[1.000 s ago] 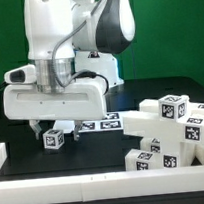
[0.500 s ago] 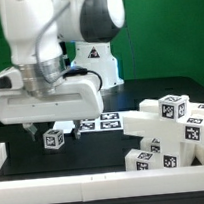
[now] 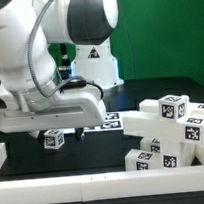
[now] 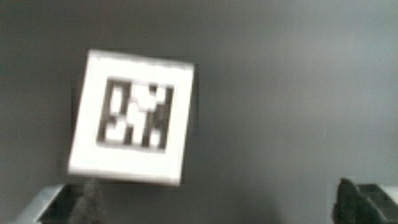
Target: Assemble chair
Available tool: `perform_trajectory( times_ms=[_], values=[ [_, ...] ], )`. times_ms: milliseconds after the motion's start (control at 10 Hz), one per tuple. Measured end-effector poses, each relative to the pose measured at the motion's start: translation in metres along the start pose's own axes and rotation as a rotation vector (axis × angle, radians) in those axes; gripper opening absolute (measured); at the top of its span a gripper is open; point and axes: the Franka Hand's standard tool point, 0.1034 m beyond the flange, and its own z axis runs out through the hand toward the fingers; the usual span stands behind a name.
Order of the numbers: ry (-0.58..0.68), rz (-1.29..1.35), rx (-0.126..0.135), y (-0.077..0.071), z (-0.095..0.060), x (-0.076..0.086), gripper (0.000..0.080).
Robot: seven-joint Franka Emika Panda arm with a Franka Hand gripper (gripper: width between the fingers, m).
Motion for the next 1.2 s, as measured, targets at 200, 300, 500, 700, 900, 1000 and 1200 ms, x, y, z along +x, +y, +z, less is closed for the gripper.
perform_trajectory(
  times_ms=[200, 300, 500, 700, 900, 1000, 1200],
  values=[
    [-0.192, 0.046, 0.023, 0.008, 0.000, -0.010, 0.0649],
    [-0.284, 0.075, 0.022, 0.009, 0.002, -0.012, 0.0649],
    [-0.286, 0.068, 0.019, 0.009, 0.003, -0.006, 0.0649],
    [-0.332, 0.099, 0.027, 0.017, 0.010, -0.011, 0.0649],
    [-0.417, 0.187, 0.029, 0.024, 0.023, -0.020, 0.0649],
    [-0.465, 0.229, 0.043, 0.025, 0.029, -0.025, 0.0649],
    [-0.462, 0.227, 0.042, 0.024, 0.029, -0.024, 0.0634]
  ],
)
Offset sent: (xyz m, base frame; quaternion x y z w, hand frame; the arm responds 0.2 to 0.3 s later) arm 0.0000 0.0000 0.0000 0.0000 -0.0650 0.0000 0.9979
